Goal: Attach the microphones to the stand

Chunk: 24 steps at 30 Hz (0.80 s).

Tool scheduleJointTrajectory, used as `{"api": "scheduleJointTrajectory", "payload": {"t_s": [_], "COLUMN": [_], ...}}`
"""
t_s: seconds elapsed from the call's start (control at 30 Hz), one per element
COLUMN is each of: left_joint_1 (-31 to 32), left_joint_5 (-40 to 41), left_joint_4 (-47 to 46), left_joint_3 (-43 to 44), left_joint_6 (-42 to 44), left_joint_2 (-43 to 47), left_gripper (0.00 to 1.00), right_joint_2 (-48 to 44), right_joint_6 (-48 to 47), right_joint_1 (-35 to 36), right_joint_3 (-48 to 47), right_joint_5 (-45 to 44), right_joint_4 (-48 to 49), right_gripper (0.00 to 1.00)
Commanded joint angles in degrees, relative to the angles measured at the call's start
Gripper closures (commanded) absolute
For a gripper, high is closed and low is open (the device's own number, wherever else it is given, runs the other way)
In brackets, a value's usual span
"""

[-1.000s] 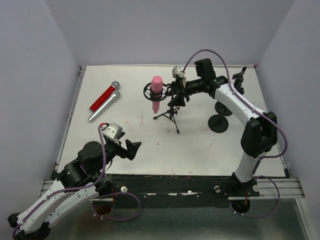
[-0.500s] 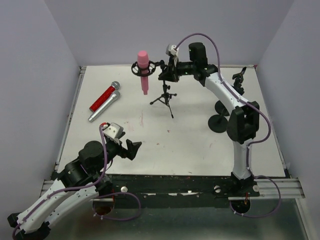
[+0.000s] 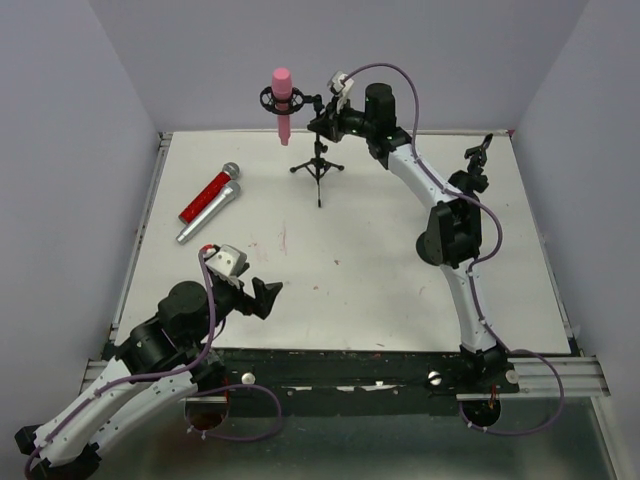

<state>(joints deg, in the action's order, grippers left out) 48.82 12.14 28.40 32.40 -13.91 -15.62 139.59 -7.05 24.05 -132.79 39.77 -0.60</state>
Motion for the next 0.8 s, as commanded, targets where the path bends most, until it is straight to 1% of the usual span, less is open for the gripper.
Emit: {"api": "scheduleJointTrajectory", "payload": {"t_s": [0.0, 0.03, 0.1, 0.4, 0.5, 0.6, 0.63, 0.67, 0.73, 0.77], "left_joint_1": [-0.2, -0.2, -0.2, -0.2, -0.2, -0.2, -0.1, -0.2, -0.2, -0.2], "left_joint_5": [1.7, 1.7, 1.7, 0.7, 0.6, 0.8, 0.7, 0.7, 0.4, 0.4], "left_joint_4": [-0.7, -0.9, -1.0, -0.8, -0.5, -0.8, -0.8, -0.9, -0.5, -0.5], "left_joint_3": [0.1, 0.1, 0.0, -0.6, -0.4, -0.3, -0.3, -0.1, 0.8, 1.1], "left_joint_6": [0.4, 0.4, 0.4, -0.1, -0.4, -0.6, -0.6, -0.8, -0.9, -1.0], "left_joint_2": [-1.4, -1.7, -1.8, 0.1, 0.8, 1.1, 1.2, 1.2, 1.2, 1.4], "left_gripper": [0.01, 0.01, 0.01, 0.01, 0.01, 0.01, 0.01, 0.01, 0.01, 0.01], "right_joint_2": [0.1, -0.3, -1.1, -4.2, -5.8, -8.3, -9.4, -10.7, -14.3, -16.1], "right_joint_6": [3.9, 4.2, 4.3, 4.6, 4.8, 3.3, 1.9, 0.8, -0.9, -2.1], "right_joint_1": [-0.1, 0.0, -0.1, -0.4, -0.8, -1.3, -1.5, -1.6, -1.9, -2.0], "right_joint_3": [-0.4, 0.3, 1.9, 6.4, 7.5, 8.4, 8.9, 9.8, 12.2, 13.7], "right_joint_5": [-0.3, 0.6, 1.7, 1.4, 0.9, 0.1, -0.4, -0.1, 0.7, 1.6], "right_joint_4": [7.5, 7.8, 8.1, 7.7, 6.8, 3.3, 1.4, 0.7, -4.4, -6.3], "right_gripper": [0.93, 0.91, 0.83, 0.51, 0.38, 0.22, 0.19, 0.17, 0.13, 0.13]}}
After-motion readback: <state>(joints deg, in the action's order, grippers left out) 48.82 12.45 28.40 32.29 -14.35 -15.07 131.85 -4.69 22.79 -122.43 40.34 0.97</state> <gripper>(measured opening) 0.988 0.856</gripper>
